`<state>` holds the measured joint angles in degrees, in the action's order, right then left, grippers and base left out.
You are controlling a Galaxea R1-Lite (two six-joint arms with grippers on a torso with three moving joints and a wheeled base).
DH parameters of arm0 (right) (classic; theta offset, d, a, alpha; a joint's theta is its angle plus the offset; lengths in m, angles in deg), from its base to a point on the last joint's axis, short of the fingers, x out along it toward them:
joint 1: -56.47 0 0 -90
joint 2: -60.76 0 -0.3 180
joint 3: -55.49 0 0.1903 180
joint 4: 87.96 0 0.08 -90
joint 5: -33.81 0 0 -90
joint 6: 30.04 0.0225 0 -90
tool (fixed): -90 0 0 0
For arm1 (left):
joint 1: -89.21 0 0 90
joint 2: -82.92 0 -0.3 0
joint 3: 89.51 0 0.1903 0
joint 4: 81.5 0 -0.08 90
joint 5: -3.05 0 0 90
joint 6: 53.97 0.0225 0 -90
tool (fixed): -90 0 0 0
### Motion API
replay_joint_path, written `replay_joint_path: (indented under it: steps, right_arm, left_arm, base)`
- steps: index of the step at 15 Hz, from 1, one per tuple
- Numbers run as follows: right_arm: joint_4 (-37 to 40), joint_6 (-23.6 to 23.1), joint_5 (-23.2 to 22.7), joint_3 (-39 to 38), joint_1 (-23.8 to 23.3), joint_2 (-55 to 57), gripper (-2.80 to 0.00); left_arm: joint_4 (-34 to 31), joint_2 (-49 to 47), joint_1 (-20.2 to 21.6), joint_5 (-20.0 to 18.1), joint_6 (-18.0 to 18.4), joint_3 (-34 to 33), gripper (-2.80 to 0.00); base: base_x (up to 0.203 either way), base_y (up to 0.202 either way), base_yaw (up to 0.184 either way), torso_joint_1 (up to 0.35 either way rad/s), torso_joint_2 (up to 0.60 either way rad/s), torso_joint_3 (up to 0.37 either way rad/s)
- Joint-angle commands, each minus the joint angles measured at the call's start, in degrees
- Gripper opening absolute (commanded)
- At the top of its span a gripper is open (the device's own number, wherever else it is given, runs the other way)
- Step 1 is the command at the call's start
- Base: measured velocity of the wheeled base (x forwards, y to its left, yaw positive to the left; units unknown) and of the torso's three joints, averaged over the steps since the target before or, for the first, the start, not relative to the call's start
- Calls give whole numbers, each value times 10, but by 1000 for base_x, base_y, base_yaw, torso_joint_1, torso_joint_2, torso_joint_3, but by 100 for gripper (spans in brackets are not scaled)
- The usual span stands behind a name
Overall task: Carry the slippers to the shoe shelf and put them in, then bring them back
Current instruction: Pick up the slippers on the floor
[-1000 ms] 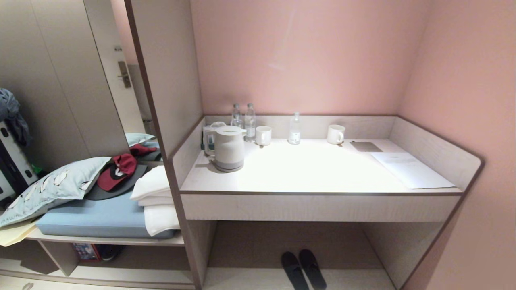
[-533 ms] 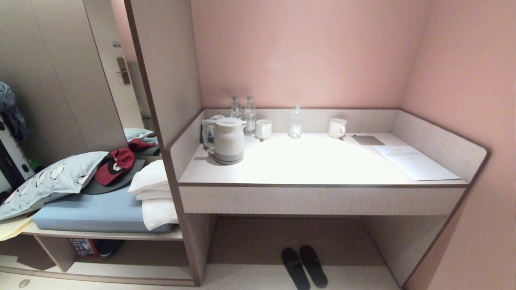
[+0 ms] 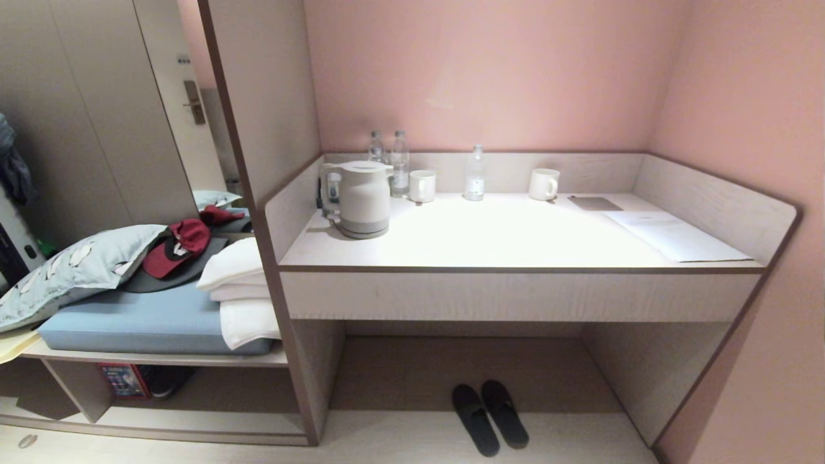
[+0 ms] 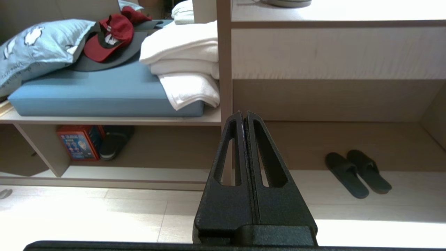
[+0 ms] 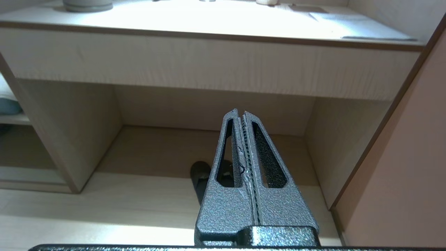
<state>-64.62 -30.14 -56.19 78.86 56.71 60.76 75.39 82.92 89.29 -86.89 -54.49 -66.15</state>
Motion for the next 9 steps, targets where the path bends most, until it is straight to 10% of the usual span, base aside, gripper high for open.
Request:
replay_joint_path:
  steps: [1,9]
  right_arm:
    - [0,0,0,-1,0,1,-280]
    - [-1,-1,0,-1,0,1,-280]
  left_arm:
    - [0,0,0,0,0,0,-280]
    - [0,0,0,0,0,0,-280]
  base:
    - [0,0,0,-210,523,301]
    - [0,0,0,-185,484,299]
